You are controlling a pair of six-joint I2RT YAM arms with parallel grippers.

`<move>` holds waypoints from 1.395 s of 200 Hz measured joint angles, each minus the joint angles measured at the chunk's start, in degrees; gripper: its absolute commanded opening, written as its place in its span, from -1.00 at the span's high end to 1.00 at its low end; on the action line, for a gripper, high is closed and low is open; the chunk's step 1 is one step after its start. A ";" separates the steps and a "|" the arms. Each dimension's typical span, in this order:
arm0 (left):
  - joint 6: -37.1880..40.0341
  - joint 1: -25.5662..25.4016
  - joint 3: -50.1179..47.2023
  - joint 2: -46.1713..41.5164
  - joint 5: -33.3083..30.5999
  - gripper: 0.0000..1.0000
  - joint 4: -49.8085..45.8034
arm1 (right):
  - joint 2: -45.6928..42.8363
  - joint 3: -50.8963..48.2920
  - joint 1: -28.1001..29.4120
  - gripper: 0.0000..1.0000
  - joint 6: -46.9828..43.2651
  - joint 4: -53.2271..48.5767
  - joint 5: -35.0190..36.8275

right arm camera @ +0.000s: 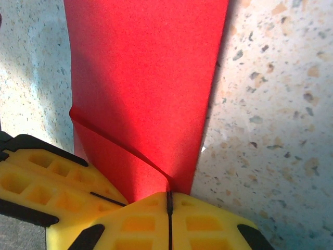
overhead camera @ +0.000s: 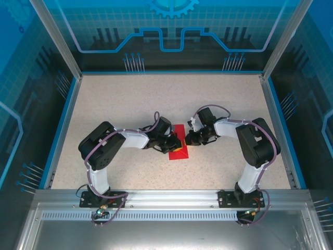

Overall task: Fold a paper plane with a square sheet of paper (pick it up from the middle)
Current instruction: Fold the triangle a second time at the center of the table.

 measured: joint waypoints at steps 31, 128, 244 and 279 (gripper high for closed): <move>0.00 0.00 0.00 0.59 0.00 0.95 0.07 | 0.17 0.04 0.00 0.86 0.02 -0.07 -0.02; 1.11 0.00 0.13 0.96 -0.02 0.99 -0.15 | 0.31 0.35 0.00 0.84 0.02 -0.52 0.26; 1.25 -0.07 0.17 1.05 -0.48 1.00 -0.55 | -14.21 -0.85 0.07 0.75 5.05 -0.72 5.11; 1.25 -0.07 0.15 1.07 -0.48 1.00 -0.50 | -9.35 -2.25 1.79 0.87 6.75 0.20 4.68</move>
